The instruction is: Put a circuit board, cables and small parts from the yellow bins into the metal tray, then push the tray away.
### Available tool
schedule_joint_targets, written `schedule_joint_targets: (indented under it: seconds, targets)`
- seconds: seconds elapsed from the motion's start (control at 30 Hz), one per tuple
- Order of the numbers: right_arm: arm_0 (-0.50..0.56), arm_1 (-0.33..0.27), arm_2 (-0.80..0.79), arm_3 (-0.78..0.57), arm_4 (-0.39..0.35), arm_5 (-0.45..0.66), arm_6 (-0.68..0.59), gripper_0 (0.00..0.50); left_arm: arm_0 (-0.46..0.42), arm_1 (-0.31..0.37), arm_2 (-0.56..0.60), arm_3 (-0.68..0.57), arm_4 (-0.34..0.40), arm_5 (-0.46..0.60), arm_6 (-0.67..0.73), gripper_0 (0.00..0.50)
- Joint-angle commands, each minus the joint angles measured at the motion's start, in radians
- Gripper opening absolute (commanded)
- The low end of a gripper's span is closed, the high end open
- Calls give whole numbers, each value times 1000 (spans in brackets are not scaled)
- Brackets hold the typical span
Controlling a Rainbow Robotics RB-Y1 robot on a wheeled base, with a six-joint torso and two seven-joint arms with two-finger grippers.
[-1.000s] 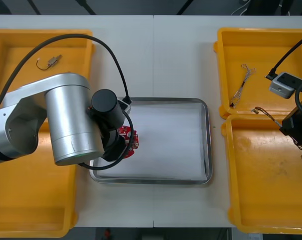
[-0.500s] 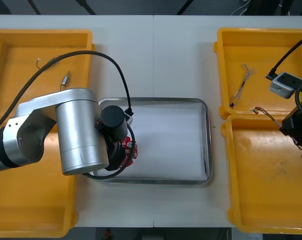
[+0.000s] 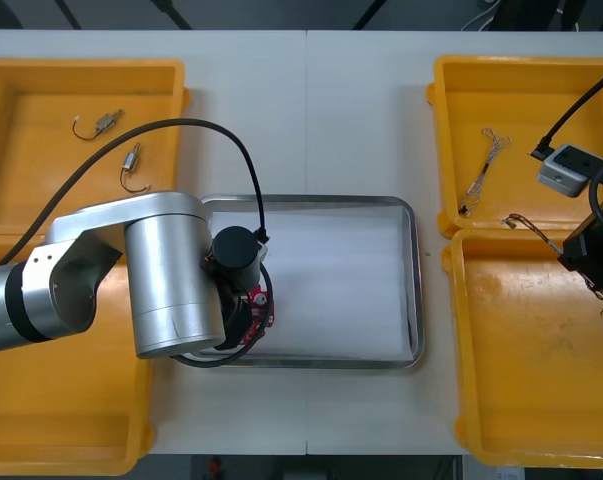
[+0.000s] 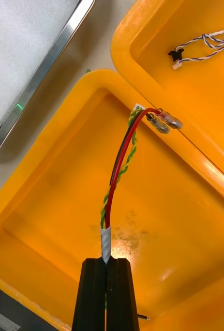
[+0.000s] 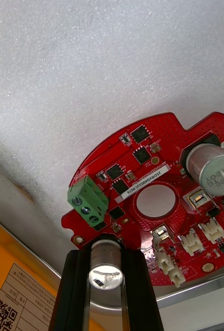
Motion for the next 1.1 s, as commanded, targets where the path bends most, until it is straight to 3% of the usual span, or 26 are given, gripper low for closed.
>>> schedule_joint_targets:
  seconds: [0.03, 0.13, 0.23, 0.33, 0.6, 0.97, 1.1]
  targets:
    - [-25, 9, 9, -6, -7, 1, -23, 0, -35, -25, -16, -7, -11, -9, 69, 3]
    - [-25, 9, 9, -6, -7, 1, -23, 0, -35, -24, -27, -7, -18, -12, 69, 23]
    - [-25, 9, 9, -6, -7, 1, -23, 0, -35, -25, -36, -7, -30, -15, 67, 101]
    - [-25, 9, 9, -6, -7, 1, -23, 0, -35, -24, -53, -7, -56, -20, 67, 214]
    - [-25, 9, 9, -6, -7, 1, -23, 0, -36, -24, -56, -7, -70, -29, 69, 340]
    - [-25, 9, 9, -6, -7, 1, -23, 0, -42, 5, -9, -87, -71, -3, 66, 491]
    - [-25, 9, 9, -6, -7, 1, -23, 0, -44, 34, 62, -138, -8, 12, 57, 500]
